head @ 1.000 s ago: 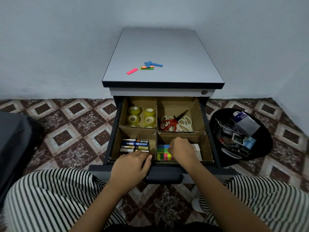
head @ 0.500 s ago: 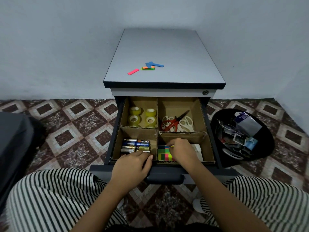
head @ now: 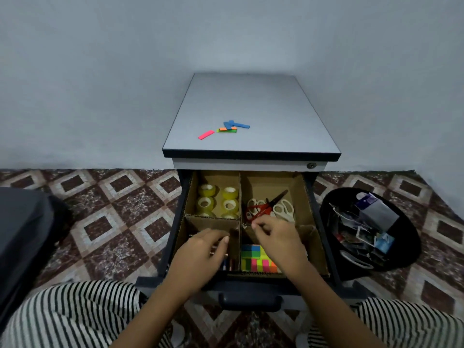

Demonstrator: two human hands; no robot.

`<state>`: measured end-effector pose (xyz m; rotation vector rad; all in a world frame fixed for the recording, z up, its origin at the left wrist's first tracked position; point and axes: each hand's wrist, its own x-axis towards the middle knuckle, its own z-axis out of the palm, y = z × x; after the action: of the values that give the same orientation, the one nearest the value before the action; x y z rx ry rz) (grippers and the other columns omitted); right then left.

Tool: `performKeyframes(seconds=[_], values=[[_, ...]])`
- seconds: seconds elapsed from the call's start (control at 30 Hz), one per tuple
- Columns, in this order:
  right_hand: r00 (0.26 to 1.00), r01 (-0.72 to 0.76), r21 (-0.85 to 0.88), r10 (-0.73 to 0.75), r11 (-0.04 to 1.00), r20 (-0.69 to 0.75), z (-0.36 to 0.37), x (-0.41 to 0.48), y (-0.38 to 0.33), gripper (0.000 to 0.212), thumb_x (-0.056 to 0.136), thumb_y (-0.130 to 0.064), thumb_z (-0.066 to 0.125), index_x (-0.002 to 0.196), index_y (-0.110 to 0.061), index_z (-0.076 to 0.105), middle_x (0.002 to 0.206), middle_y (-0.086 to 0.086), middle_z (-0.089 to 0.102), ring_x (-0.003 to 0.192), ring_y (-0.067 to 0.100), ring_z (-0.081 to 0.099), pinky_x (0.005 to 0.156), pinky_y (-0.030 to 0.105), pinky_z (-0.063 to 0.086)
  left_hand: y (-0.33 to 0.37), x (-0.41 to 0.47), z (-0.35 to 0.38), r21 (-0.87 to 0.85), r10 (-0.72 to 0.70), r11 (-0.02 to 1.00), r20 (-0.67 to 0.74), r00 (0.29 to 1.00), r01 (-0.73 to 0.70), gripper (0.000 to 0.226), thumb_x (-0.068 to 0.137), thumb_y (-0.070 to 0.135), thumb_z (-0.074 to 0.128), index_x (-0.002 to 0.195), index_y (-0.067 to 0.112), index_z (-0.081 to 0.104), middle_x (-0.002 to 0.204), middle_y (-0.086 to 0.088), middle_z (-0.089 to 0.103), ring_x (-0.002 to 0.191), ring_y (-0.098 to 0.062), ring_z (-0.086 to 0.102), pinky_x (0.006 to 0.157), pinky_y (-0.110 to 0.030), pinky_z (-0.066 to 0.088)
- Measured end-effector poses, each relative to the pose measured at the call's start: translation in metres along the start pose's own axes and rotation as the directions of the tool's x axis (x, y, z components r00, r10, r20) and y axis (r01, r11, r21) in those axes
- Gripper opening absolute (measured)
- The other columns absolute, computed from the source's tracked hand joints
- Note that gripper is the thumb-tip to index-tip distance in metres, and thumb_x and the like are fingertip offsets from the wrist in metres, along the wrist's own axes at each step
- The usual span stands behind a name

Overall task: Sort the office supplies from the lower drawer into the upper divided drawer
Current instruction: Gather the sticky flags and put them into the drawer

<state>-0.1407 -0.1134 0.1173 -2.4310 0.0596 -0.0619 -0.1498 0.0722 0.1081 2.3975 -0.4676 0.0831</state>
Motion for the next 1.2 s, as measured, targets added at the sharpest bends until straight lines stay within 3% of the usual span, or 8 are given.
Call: performKeyframes(seconds=[0.2, 0.3, 0.37, 0.47, 0.63, 0.83, 1.0, 1.2], values=[[0.957, 0.217, -0.008, -0.215, 0.976, -0.197, -0.039, 0.061, -0.049, 0.030, 0.095, -0.023, 0.053, 0.123, -0.014, 0.060, 0.114, 0.001, 0.059, 0.101, 0.009, 0.057, 0.086, 0.017, 0.043, 0.011, 0.092, -0.027, 0.089, 0.131, 0.989, -0.185, 0.974, -0.116, 0.024, 0.094, 0.022, 0.053, 0.112, 0.012, 0.065, 0.107, -0.002, 0.063, 0.100, -0.014, 0.057, 0.083, -0.021, 0.043], [0.949, 0.215, -0.105, -0.234, 0.971, -0.214, -0.043, 0.099, -0.059, 0.034, 0.096, -0.021, 0.050, 0.129, -0.013, 0.055, 0.124, 0.005, 0.055, 0.114, 0.016, 0.052, 0.097, 0.025, 0.042, 0.009, 0.135, -0.033, 0.226, 0.204, 0.963, -0.245, 0.948, -0.149, 0.024, 0.090, 0.014, 0.056, 0.111, 0.006, 0.066, 0.109, -0.011, 0.063, 0.102, -0.027, 0.057, 0.084, -0.036, 0.048], [0.950, 0.207, -0.194, -0.244, 0.959, -0.196, -0.042, 0.119, -0.061, 0.036, 0.097, -0.018, 0.047, 0.132, -0.013, 0.053, 0.129, 0.007, 0.052, 0.119, 0.018, 0.048, 0.100, 0.028, 0.039, 0.004, 0.155, -0.036, 0.315, 0.166, 0.946, -0.250, 0.954, -0.082, 0.028, 0.091, 0.016, 0.054, 0.116, 0.008, 0.064, 0.118, -0.012, 0.059, 0.110, -0.030, 0.053, 0.087, -0.042, 0.044], [0.950, 0.238, -0.282, -0.283, 0.929, -0.134, -0.041, 0.141, -0.062, 0.038, 0.098, -0.015, 0.042, 0.136, -0.011, 0.048, 0.133, 0.009, 0.048, 0.121, 0.020, 0.044, 0.100, 0.028, 0.037, -0.001, 0.177, -0.044, 0.391, 0.048, 0.918, -0.269, 0.962, 0.064, 0.035, 0.095, 0.022, 0.045, 0.127, 0.012, 0.055, 0.133, -0.009, 0.047, 0.123, -0.028, 0.041, 0.096, -0.042, 0.035], [0.957, 0.267, -0.372, -0.289, 0.889, -0.004, -0.042, 0.176, -0.066, 0.041, 0.099, -0.012, 0.038, 0.139, -0.010, 0.043, 0.130, 0.016, 0.046, 0.117, 0.028, 0.047, 0.099, 0.033, 0.039, -0.009, 0.192, -0.056, 0.468, -0.046, 0.866, -0.273, 0.961, 0.175, 0.040, 0.095, 0.024, 0.040, 0.130, 0.008, 0.051, 0.131, -0.014, 0.046, 0.119, -0.031, 0.043, 0.094, -0.040, 0.037], [0.963, 0.267, -0.527, -0.246, 0.807, 0.111, -0.034, 0.200, -0.073, 0.045, 0.096, -0.016, 0.039, 0.141, -0.019, 0.038, 0.129, 0.018, 0.038, 0.113, 0.034, 0.043, 0.095, 0.041, 0.043, -0.015, 0.191, -0.057, 0.482, -0.009, 0.865, -0.263, 0.965, 0.140, 0.036, 0.097, 0.025, 0.039, 0.116, 0.003, 0.060, 0.121, -0.016, 0.052, 0.111, -0.032, 0.046, 0.088, -0.039, 0.038], [0.973, 0.227, -0.505, -0.174, 0.833, 0.150, -0.034, 0.210, -0.076, 0.054, 0.095, -0.017, 0.035, 0.148, -0.026, 0.025, 0.133, 0.015, 0.031, 0.114, 0.033, 0.043, 0.096, 0.040, 0.040, -0.018, 0.182, -0.058, 0.442, 0.059, 0.894, -0.266, 0.962, 0.068, 0.031, 0.096, 0.021, 0.044, 0.101, -0.001, 0.066, 0.110, -0.018, 0.055, 0.101, -0.037, 0.048, 0.080, -0.040, 0.039], [0.968, 0.249, -0.566, -0.228, 0.786, 0.109, -0.029, 0.212, -0.078, 0.043, 0.095, -0.012, 0.035, 0.137, -0.017, 0.042, 0.124, 0.016, 0.037, 0.099, 0.033, 0.051, 0.086, 0.040, 0.046, -0.021, 0.177, -0.062, 0.461, 0.075, 0.887, -0.200, 0.977, 0.026, 0.032, 0.093, 0.020, 0.046, 0.115, 0.003, 0.061, 0.120, -0.016, 0.052, 0.108, -0.033, 0.046, 0.086, -0.039, 0.038]])
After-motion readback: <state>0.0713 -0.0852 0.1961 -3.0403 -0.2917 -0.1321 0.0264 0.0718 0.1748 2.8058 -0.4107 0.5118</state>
